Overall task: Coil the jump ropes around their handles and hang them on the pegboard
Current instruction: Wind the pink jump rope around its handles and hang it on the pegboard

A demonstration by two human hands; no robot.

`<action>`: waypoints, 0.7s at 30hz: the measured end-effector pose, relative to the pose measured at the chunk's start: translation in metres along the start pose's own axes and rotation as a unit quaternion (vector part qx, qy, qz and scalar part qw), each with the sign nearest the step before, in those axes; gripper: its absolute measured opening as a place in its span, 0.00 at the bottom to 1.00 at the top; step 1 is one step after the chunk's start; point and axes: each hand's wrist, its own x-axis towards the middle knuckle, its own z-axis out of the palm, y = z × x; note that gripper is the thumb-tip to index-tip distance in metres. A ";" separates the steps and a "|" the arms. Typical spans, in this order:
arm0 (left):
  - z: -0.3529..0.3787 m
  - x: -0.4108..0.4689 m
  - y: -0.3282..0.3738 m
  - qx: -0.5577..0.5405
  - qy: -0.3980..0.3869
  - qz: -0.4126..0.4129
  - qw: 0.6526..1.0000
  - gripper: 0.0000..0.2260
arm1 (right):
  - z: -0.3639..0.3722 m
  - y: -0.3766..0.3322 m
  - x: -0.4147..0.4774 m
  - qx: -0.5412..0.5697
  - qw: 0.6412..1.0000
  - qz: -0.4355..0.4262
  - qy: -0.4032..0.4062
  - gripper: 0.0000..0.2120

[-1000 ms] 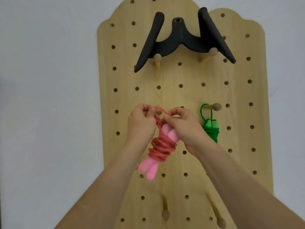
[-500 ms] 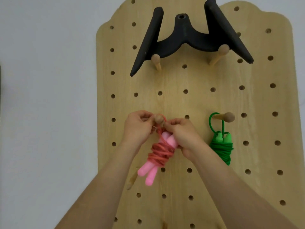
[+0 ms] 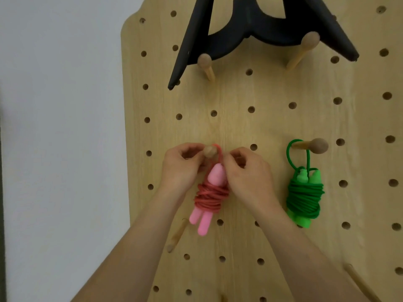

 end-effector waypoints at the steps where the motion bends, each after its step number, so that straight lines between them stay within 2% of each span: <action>1: -0.002 -0.004 0.000 0.001 0.008 0.000 1.000 0.05 | -0.003 0.001 -0.003 0.003 1.000 -0.001 -0.001 0.10; 6: -0.027 -0.043 -0.001 0.018 0.055 0.033 0.998 0.09 | -0.020 0.001 -0.032 -0.030 0.999 -0.038 0.006 0.07; 8: -0.042 -0.071 0.001 0.012 0.037 0.055 0.998 0.10 | -0.027 -0.005 -0.051 -0.055 0.996 -0.065 0.019 0.05; 10: -0.060 -0.109 -0.001 0.001 -0.007 0.068 0.998 0.10 | -0.034 -0.013 -0.077 -0.044 0.997 -0.071 -0.005 0.03; 12: -0.077 -0.140 -0.010 -0.011 -0.048 0.057 0.997 0.12 | -0.039 -0.021 -0.100 -0.009 0.995 -0.059 -0.077 0.06; 13: -0.091 -0.163 -0.021 -0.005 -0.069 0.030 0.997 0.13 | -0.034 -0.025 -0.120 -0.008 0.989 -0.042 -0.140 0.06; 16: -0.121 -0.211 -0.047 0.007 -0.105 -0.029 0.994 0.15 | -0.034 -0.032 -0.166 0.000 0.958 0.002 -0.287 0.05; 19: -0.172 -0.281 -0.084 0.047 -0.128 -0.109 0.985 0.15 | -0.006 -0.030 -0.239 -0.050 0.893 0.063 -0.444 0.06; 21: -0.207 -0.332 -0.108 0.085 -0.143 -0.168 0.972 0.16 | 0.013 -0.021 -0.295 -0.076 0.845 0.117 -0.516 0.06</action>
